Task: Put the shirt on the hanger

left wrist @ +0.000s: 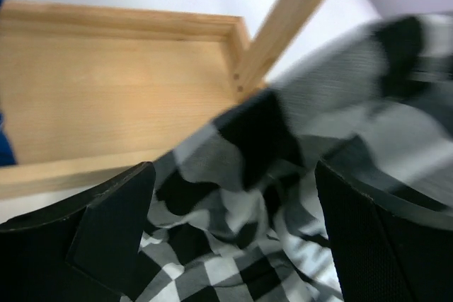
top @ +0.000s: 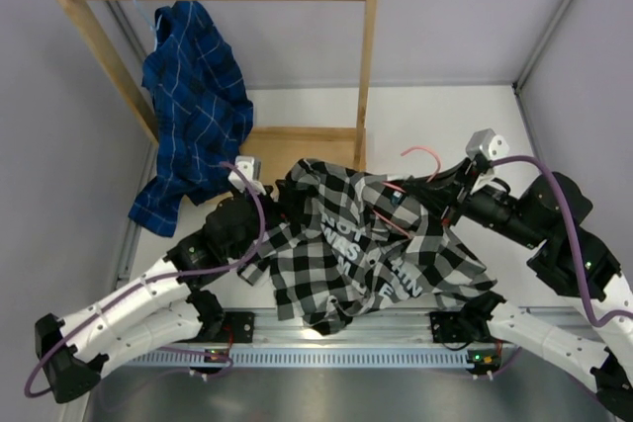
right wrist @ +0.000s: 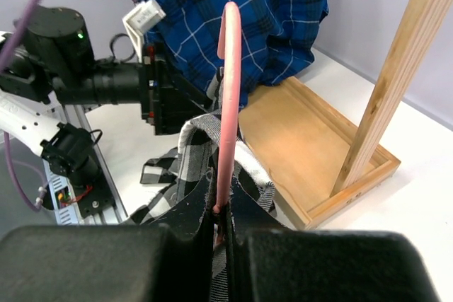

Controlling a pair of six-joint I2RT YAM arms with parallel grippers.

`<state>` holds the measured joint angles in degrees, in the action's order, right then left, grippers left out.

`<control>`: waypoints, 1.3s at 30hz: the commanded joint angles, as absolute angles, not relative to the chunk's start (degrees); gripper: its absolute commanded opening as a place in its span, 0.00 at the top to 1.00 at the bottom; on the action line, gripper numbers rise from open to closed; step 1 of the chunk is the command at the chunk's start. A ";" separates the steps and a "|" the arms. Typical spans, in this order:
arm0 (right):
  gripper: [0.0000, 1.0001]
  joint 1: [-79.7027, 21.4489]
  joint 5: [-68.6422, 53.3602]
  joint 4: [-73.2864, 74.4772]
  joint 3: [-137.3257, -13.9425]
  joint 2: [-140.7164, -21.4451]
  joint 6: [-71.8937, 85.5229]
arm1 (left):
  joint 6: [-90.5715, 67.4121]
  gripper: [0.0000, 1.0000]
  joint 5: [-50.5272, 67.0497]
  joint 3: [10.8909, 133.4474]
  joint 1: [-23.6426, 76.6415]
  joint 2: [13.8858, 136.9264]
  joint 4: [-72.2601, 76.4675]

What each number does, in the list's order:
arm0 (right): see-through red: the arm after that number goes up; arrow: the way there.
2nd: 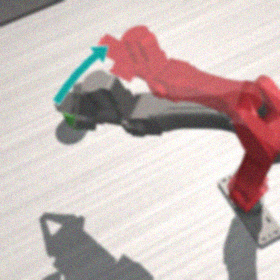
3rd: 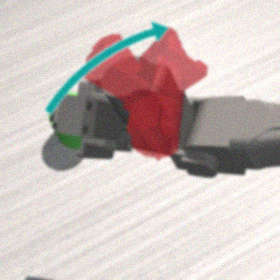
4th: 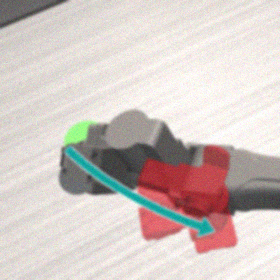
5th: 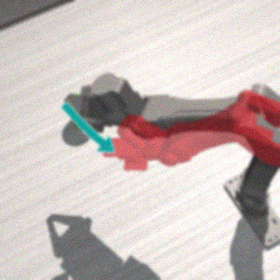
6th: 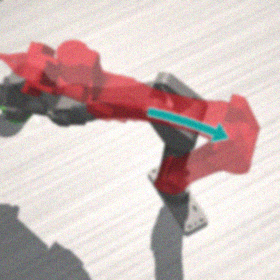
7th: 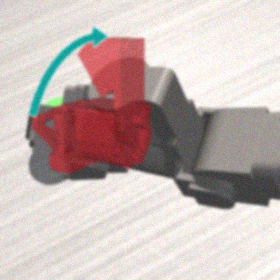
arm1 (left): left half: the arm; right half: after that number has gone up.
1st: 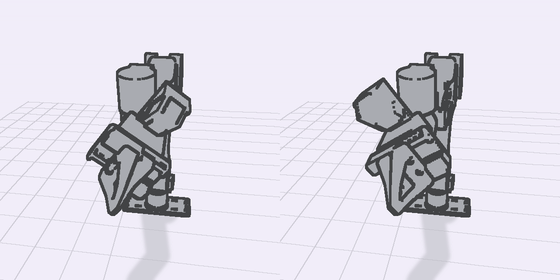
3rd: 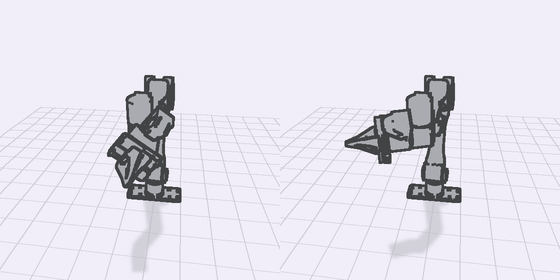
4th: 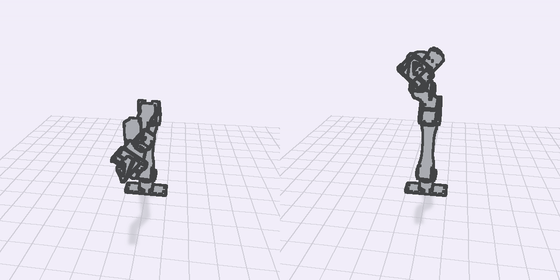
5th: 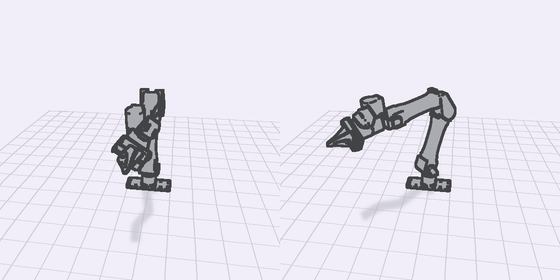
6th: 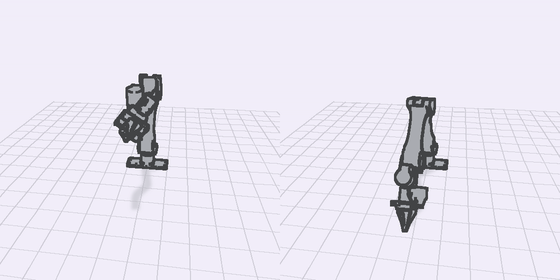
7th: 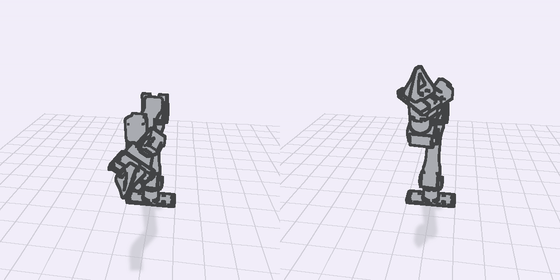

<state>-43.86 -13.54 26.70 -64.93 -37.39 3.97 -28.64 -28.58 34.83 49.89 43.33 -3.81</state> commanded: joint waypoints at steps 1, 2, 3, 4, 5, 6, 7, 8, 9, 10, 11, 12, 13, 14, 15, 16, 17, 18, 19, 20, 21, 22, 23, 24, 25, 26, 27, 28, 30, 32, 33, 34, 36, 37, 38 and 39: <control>1.00 -44.30 -13.01 23.82 -68.12 -37.00 2.90 | -21.64 0.02 -16.99 40.60 49.75 38.95 -2.81; 1.00 -44.21 -12.75 23.82 -67.94 -36.91 2.90 | -20.14 0.02 -14.09 41.65 49.75 38.15 -2.81; 1.00 -44.21 -12.14 23.91 -67.77 -36.91 2.90 | -17.17 0.02 -7.45 44.10 49.75 37.62 -2.73; 1.00 -44.30 -12.04 23.91 -67.59 -36.83 2.90 | -15.57 0.02 -3.99 45.51 49.83 37.27 -2.72; 1.00 -44.21 -12.04 23.91 -67.33 -36.57 3.07 | -13.73 0.02 -0.65 47.09 49.83 37.70 -2.72; 1.00 -44.21 -12.22 23.91 -67.15 -36.39 3.08 | -11.71 0.02 3.39 48.68 49.83 38.40 -2.90; 1.00 -44.21 -12.56 24.08 -67.06 -35.86 3.08 | -7.51 0.02 9.08 52.17 49.83 39.45 -4.64; 1.00 -44.21 -12.92 24.26 -66.80 -35.42 3.25 | -5.47 0.02 12.19 54.03 49.83 42.60 -5.88; 1.00 -44.12 -13.88 24.61 -66.62 -35.07 3.34 | -3.10 0.02 15.70 55.97 49.83 44.45 -7.37; 1.00 -44.21 -14.67 24.70 -66.36 -34.20 3.43 | 1.80 0.02 24.69 59.03 49.83 46.30 -9.99; 1.00 -44.21 -15.72 24.70 -65.66 -33.75 3.69 | 3.93 0.02 29.05 60.19 49.83 49.97 -10.98; 1.00 -44.21 -18.34 24.70 -65.22 -33.49 3.87 | 5.87 0.02 32.48 61.16 49.83 51.66 -11.51; 1.00 -44.21 -19.67 24.96 -64.95 -33.31 3.87 | 8.41 0.02 34.43 62.13 49.83 52.98 -11.60; 1.00 -44.21 -21.08 25.48 -64.95 -33.31 3.52 | 9.48 0.02 35.41 62.57 49.92 54.13 -11.60; 1.00 -44.30 -23.27 27.14 -65.21 -33.48 3.17 | 11.32 0.02 35.25 63.01 50.10 56.05 -11.60; 1.00 -44.21 -24.07 28.03 -65.48 -33.66 2.82 | 12.21 0.02 34.90 63.37 50.10 56.86 -11.51; 1.00 -44.30 -24.69 28.73 -66.00 -33.66 2.03 | 13.00 0.02 36.02 64.24 50.10 57.65 -11.60; 1.00 -44.21 -25.92 29.18 -66.09 -33.49 1.76 | 13.96 0.04 37.43 64.77 50.10 59.05 -11.60; 1.00 -44.21 -26.62 29.35 -66.27 -33.05 1.58 | 15.37 0.05 38.31 64.86 50.10 59.50 -11.69; 1.00 -44.21 -27.59 29.27 -66.10 -32.96 1.58 | 15.90 0.07 39.36 65.04 50.10 59.85 -11.69; 1.00 -44.21 -30.29 29.09 -66.01 -32.87 1.58 | 16.43 0.10 39.90 65.04 50.10 60.20 -11.60; 1.00 -44.21 -31.98 29.18 -65.83 -33.39 1.67 | 16.70 0.11 40.16 65.04 50.10 60.81 -11.60; 1.00 -44.21 -35.39 29.18 -65.57 -33.83 1.67 | 16.70 0.12 40.60 65.30 50.10 61.08 -11.60; 1.00 -44.21 -36.90 29.18 -65.39 -34.36 1.76 | 16.53 0.15 43.04 65.48 50.18 61.95 -11.60; 1.00 -44.12 -37.87 29.27 -65.22 -35.24 1.76 | 16.26 0.17 44.46 65.65 50.27 62.40 -11.60; 1.00 -44.21 -38.84 29.09 -65.04 -35.68 1.67 | 16.17 0.19 45.43 65.92 50.53 62.92 -11.60; 1.00 -44.21 -38.76 29.00 -65.04 -35.94 1.58 | 15.74 0.21 45.96 66.53 51.23 63.89 -11.60; 1.00 -44.21 -38.67 28.83 -65.04 -36.30 1.50 | 15.38 0.23 45.71 66.79 51.50 64.33 -11.60; 1.00 -44.21 -37.18 28.65 -65.04 -36.30 1.32 | 14.68 0.25 44.30 67.15 51.94 64.60 -11.60; 1.00 -44.21 -36.74 28.65 -65.21 -36.30 0.97 | 14.76 0.28 44.73 66.71 52.03 64.25 -11.60; 1.00 -44.21 -36.91 28.39 -65.30 -36.39 0.97 | 14.94 0.30 45.69 66.53 52.03 63.90 -11.51; 1.00 -44.21 -37.00 28.13 -65.30 -36.47 1.23 | 14.77 0.32 47.88 66.45 52.03 63.90 -11.60; 1.00 -44.21 -37.53 27.25 -65.30 -36.74 1.58 | 13.72 0.40 50.52 66.62 52.21 64.42 -11.60; 1.00 -44.21 -37.53 27.07 -65.22 -36.83 1.67 | 13.19 0.42 53.23 66.80 52.29 64.68 -11.69; 1.00 -44.21 -37.27 26.90 -65.30 -36.83 1.76 | 12.40 0.43 54.31 66.88 52.47 65.38 -11.60; 1.00 -44.21 -37.18 26.63 -65.30 -36.91 1.84 | 12.04 0.43 55.19 66.88 52.56 65.74 -11.51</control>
